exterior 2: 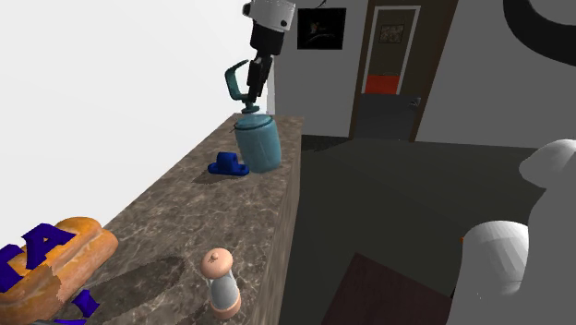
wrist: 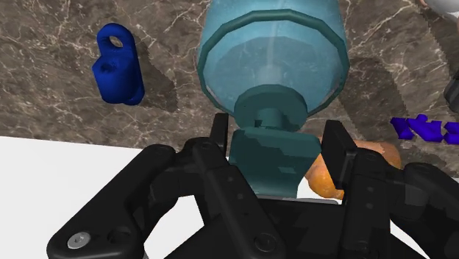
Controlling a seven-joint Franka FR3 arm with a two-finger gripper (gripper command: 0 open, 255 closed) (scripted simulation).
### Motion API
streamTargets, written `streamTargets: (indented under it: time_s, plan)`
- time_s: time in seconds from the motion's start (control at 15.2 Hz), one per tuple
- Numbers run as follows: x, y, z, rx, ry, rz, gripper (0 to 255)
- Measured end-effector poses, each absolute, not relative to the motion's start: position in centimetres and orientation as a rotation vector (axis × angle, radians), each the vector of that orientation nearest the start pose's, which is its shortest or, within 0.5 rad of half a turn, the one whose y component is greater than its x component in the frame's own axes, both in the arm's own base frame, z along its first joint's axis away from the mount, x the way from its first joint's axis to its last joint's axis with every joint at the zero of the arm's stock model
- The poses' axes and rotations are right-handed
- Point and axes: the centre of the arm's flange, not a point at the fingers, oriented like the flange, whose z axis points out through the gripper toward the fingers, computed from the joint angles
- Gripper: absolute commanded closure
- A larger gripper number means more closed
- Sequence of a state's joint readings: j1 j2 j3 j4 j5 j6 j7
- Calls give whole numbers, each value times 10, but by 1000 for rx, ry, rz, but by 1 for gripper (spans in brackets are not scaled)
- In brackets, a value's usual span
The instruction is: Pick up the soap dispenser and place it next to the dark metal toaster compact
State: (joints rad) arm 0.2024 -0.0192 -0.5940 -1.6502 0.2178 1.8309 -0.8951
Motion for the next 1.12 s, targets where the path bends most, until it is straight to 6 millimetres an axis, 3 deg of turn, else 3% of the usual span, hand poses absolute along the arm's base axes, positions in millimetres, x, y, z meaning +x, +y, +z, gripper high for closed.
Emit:
streamTargets:
  time_s: [1.12]
  plan:
    - [536,-206,712,-2963,-705,-448,255]
